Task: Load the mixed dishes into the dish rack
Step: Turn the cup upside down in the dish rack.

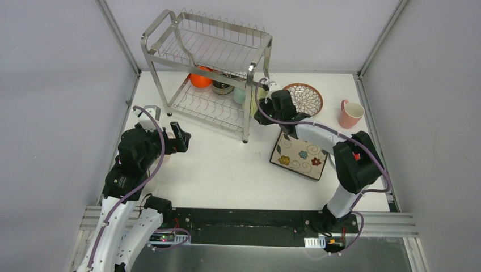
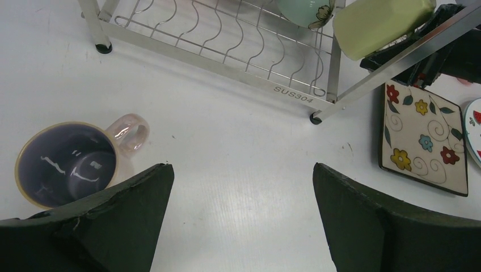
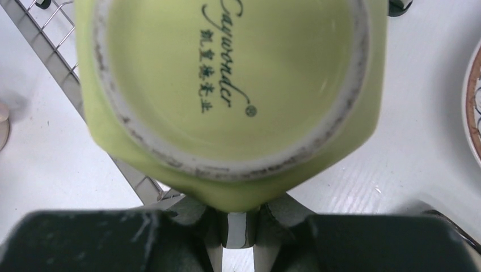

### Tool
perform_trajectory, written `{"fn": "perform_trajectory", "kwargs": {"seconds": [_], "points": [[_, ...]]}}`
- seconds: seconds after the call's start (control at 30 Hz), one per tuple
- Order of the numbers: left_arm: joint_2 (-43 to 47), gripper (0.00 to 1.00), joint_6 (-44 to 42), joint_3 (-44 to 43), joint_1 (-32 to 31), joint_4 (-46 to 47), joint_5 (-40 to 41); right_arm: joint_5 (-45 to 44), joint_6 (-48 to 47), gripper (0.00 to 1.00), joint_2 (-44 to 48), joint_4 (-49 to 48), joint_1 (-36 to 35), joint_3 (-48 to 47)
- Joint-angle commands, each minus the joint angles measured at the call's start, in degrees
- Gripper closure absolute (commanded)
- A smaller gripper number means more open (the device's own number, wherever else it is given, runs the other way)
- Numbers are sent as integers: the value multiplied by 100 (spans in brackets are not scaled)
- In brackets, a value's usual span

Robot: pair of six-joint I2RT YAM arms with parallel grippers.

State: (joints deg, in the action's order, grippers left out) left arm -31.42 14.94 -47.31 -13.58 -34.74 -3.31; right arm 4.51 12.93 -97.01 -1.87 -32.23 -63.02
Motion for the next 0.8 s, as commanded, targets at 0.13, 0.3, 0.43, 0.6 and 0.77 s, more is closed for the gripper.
{"fn": "perform_trajectory", "kwargs": {"seconds": [0.13,0.3,0.43,0.6,0.77], "points": [[77,2,-131,-15,-57,42,106,201,227,100,-350,-747,-5,-1017],[97,2,-130,-9,-57,25,126,229,555,100,-605,-587,-10,-1268],[100,2,-131,-11,-57,23,136,303,728,100,-766,-558,-44,-1434],[113,2,-131,-15,-57,22,134,316,802,100,-1039,-304,-144,-1788],[116,2,-134,-10,-57,26,145,160,1009,100,-1298,-1,-236,-2130]]}}
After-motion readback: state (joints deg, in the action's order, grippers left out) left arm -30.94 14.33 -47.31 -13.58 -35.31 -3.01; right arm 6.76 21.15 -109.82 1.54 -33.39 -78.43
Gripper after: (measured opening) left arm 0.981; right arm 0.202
